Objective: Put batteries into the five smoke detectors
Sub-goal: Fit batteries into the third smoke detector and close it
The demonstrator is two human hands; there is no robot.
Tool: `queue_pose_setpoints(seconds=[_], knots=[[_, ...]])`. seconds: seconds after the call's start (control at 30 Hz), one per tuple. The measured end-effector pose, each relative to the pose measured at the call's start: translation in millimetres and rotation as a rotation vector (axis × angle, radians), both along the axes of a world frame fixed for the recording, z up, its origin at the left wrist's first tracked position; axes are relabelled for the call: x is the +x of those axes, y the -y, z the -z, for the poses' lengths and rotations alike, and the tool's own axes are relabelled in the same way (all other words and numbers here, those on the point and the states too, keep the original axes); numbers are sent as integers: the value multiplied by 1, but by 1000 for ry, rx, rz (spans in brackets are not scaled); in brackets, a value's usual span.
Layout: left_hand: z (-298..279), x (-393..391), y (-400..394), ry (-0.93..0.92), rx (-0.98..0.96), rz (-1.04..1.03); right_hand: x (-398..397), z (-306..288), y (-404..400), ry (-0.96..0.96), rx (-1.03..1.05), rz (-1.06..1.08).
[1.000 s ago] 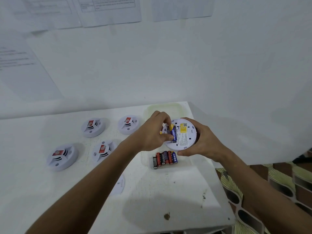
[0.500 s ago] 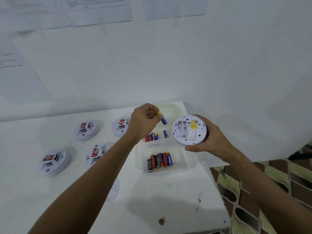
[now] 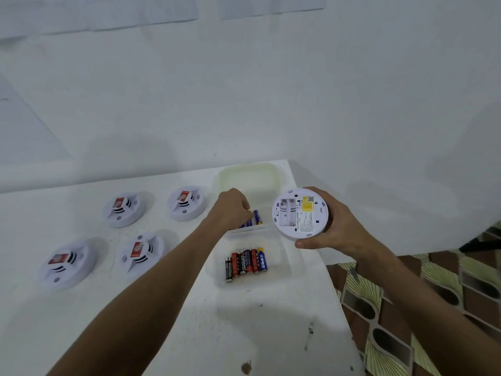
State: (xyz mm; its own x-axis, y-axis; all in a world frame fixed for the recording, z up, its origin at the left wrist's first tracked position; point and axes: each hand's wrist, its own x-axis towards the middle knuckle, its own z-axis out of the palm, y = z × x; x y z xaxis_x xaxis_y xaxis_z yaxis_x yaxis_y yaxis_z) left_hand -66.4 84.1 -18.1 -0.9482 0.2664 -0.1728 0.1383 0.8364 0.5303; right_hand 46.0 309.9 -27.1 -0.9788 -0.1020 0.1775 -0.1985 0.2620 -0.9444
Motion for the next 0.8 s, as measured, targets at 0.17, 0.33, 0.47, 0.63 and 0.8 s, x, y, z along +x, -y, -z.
queue_pose_setpoints(seconds=[0.17, 0.33, 0.47, 0.63, 0.8], knots=[[0, -1, 0, -15, -113, 94, -3, 2, 5, 25, -7, -36], [1, 3, 4, -51, -152, 165, 0, 2, 9, 33, -4, -59], [-5, 9, 12, -59, -64, 191, 6, 2, 9, 30, 1, -56], [-10, 28, 27, -146, 41, 176, 18, 1, 9, 32, -1, -40], [-14, 62, 42, -275, 55, 238, 35, 4, 6, 35, -14, -21]])
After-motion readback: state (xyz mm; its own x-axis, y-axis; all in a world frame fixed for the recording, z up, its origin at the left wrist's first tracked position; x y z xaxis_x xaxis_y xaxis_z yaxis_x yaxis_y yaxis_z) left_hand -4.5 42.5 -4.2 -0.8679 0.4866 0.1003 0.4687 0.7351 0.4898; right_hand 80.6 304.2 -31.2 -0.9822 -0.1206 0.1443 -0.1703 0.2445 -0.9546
